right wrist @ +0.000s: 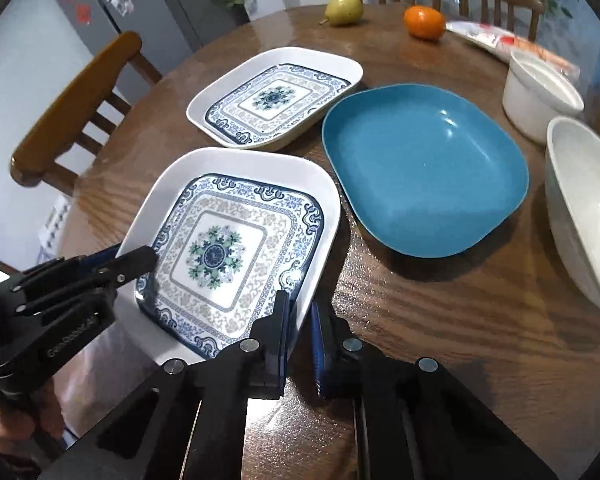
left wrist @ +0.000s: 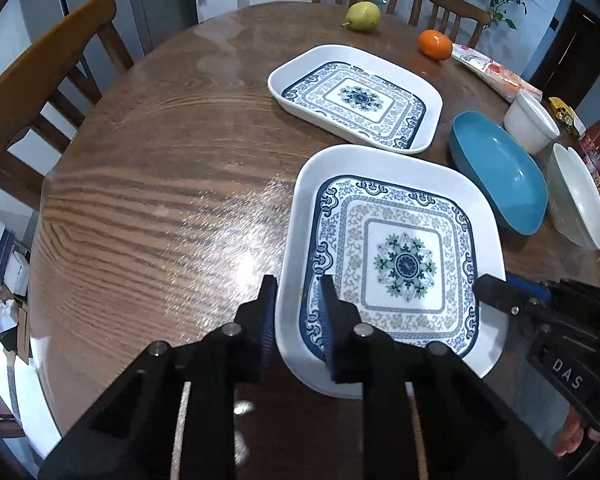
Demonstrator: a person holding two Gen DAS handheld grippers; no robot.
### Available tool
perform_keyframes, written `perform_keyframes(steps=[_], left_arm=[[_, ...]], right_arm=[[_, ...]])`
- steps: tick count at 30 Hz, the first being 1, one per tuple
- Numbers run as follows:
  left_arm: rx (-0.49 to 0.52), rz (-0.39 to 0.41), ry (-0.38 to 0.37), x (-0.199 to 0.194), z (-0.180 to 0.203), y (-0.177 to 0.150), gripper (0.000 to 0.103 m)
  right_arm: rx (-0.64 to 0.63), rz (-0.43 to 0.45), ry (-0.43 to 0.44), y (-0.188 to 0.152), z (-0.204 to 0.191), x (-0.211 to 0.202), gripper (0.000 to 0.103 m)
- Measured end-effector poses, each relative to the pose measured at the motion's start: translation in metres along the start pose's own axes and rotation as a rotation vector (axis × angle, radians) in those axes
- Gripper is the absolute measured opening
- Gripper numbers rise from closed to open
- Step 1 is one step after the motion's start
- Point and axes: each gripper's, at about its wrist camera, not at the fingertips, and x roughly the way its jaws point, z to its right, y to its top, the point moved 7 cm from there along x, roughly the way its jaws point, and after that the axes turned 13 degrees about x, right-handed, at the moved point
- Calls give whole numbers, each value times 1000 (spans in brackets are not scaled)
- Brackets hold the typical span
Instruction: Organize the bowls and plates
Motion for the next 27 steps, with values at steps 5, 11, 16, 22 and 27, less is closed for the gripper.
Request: perform_keyframes(steps=[5,11,16,22,27], left_arm=[[9,19,59,-32,-20,-13,15],[11,2,115,-40,-36,-23,16],[26,-12,159,-41,-39,-18,51],[-2,58,159,-57,-47,10,58],[37,131,141,-61,-35,59,74]], right_arm=[[-35,-23,54,-6,-21,-12,12],[-73,-72,104,-18,-43,-12,13],[-56,-48,86,-15,-31,-14,16],[-55,42,77,9,-18,-42,17],[-43,94,56,46,-13,-56,43]])
